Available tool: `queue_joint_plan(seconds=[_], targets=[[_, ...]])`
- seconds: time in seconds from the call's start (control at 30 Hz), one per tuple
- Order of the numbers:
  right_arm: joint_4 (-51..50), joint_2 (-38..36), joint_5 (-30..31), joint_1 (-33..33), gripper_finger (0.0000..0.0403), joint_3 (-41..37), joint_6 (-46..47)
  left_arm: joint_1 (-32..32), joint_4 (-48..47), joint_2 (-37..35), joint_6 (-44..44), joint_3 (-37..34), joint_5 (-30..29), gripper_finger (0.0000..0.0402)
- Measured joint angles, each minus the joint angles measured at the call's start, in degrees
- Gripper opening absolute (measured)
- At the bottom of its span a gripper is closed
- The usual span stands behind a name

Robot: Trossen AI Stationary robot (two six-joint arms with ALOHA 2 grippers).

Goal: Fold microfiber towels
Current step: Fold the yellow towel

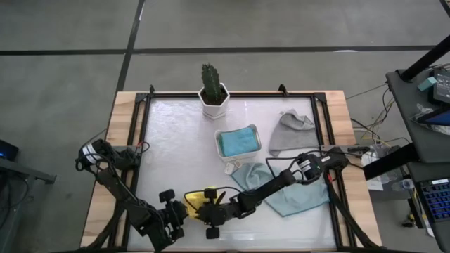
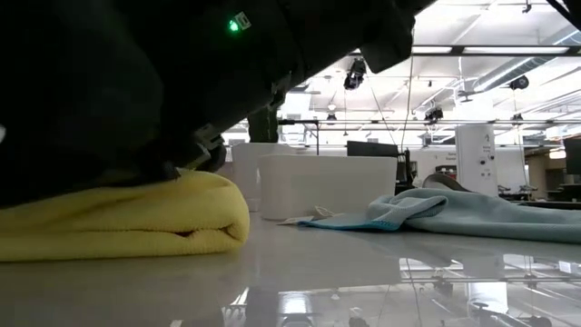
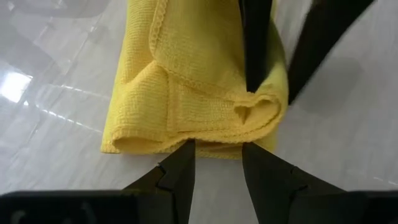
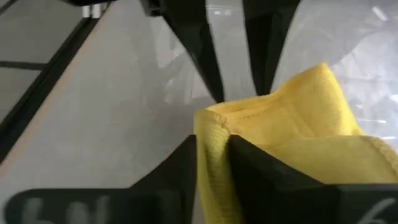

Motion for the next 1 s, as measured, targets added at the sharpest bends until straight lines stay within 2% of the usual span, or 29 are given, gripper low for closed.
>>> queue_joint_plan(seconds=[0.2, 0.37, 0.53, 0.67, 0.9, 1.0], targets=[[-4.8, -3.3, -0.8, 0.6, 0.0154, 0.0, -2.7, 0.0, -0.3, 0.0, 0.0, 0.0, 1.2, 0.0118], [-13.7, -7.8, -1.0, 1.1, 0.0185, 0.0, -4.1, 0.0, -0.4, 0.0, 0.0, -0.2, 1.4, 0.0118], [-24.6, -12.0, -0.3, 1.2, 0.0193, 0.0, -7.4, 0.0, -0.6, 0.0, 0.0, -0.2, 1.4, 0.0118], [-29.8, -13.6, -0.9, -0.3, 0.0194, 0.0, -9.9, 0.0, -0.7, 0.0, 0.0, -0.2, 1.4, 0.0118], [-27.0, -13.3, -7.9, -6.2, 0.0194, -0.1, -12.8, 0.0, -0.6, 0.0, 0.6, -1.5, 1.4, 0.0118], [-23.4, -12.2, -14.3, -9.2, 0.0194, -0.1, -11.5, 0.0, -0.5, 0.0, 0.1, -2.8, 1.4, 0.0118]])
